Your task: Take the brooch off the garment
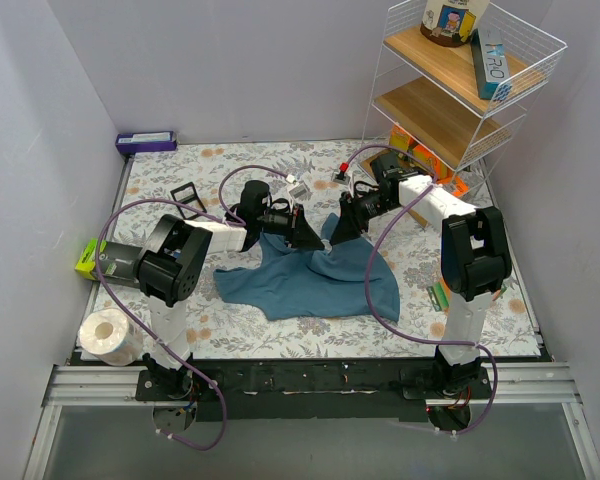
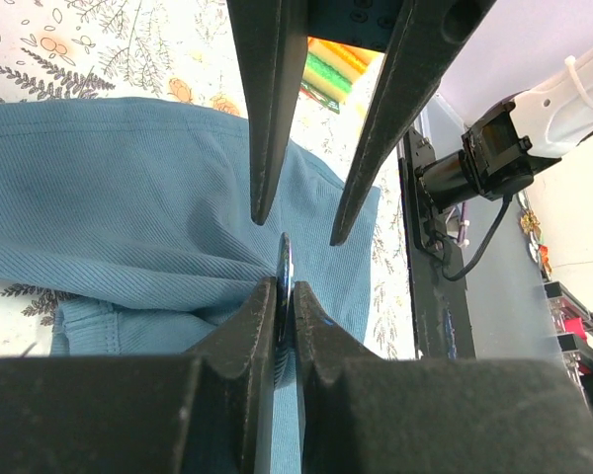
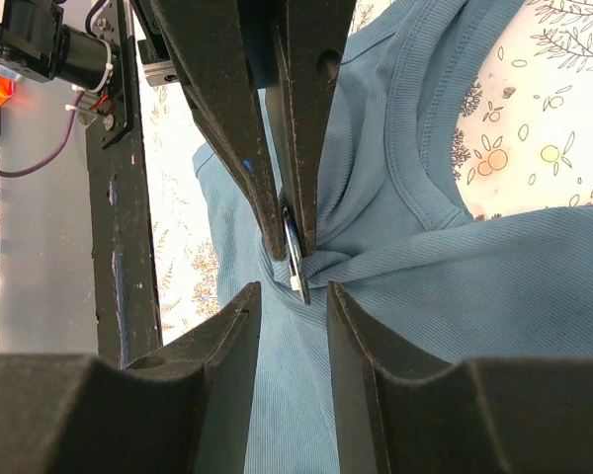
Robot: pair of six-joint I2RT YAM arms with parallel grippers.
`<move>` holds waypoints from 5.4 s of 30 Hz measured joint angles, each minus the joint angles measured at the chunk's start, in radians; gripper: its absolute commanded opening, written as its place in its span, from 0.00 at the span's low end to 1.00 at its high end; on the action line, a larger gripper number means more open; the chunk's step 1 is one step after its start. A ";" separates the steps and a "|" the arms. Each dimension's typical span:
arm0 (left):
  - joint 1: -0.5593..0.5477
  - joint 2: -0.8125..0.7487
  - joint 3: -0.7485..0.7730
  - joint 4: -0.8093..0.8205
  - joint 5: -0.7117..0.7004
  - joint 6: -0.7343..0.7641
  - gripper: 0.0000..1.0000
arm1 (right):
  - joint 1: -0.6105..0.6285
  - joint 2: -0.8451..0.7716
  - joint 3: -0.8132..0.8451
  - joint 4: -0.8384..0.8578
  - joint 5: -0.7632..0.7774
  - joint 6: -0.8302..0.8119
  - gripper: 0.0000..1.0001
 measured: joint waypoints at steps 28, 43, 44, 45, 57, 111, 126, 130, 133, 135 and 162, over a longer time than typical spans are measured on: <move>0.003 0.000 0.000 0.008 0.008 -0.013 0.42 | 0.026 0.032 0.001 0.015 -0.014 0.023 0.01; -0.022 0.000 0.028 -0.184 -0.208 0.163 0.71 | 0.031 0.040 0.009 0.055 0.159 0.267 0.01; -0.026 0.000 0.032 -0.187 -0.216 0.168 0.71 | 0.031 0.040 0.009 0.056 0.165 0.273 0.01; -0.032 0.000 0.038 -0.193 -0.227 0.169 0.72 | 0.031 0.040 0.009 0.058 0.175 0.280 0.01; -0.088 0.000 0.072 -0.267 -0.376 0.176 0.40 | 0.031 0.040 0.009 0.090 0.227 0.338 0.01; -0.074 0.051 0.183 -0.328 -0.461 0.077 0.24 | 0.000 0.053 0.009 0.151 0.216 0.272 0.01; 0.048 0.088 0.206 -0.190 -0.175 0.011 0.45 | 0.025 0.055 0.027 0.144 0.175 0.295 0.01; 0.058 0.087 0.151 -0.114 -0.128 -0.017 0.53 | 0.036 0.055 0.027 0.133 0.169 0.302 0.01; 0.055 0.085 0.109 -0.100 -0.109 -0.023 0.57 | 0.040 0.055 0.027 0.133 0.170 0.312 0.01; 0.048 0.079 0.090 -0.105 -0.111 -0.014 0.62 | 0.039 0.055 0.027 0.134 0.174 0.320 0.01; -0.036 0.029 0.157 -0.353 -0.307 0.232 0.38 | 0.038 0.052 0.016 0.174 0.233 0.352 0.01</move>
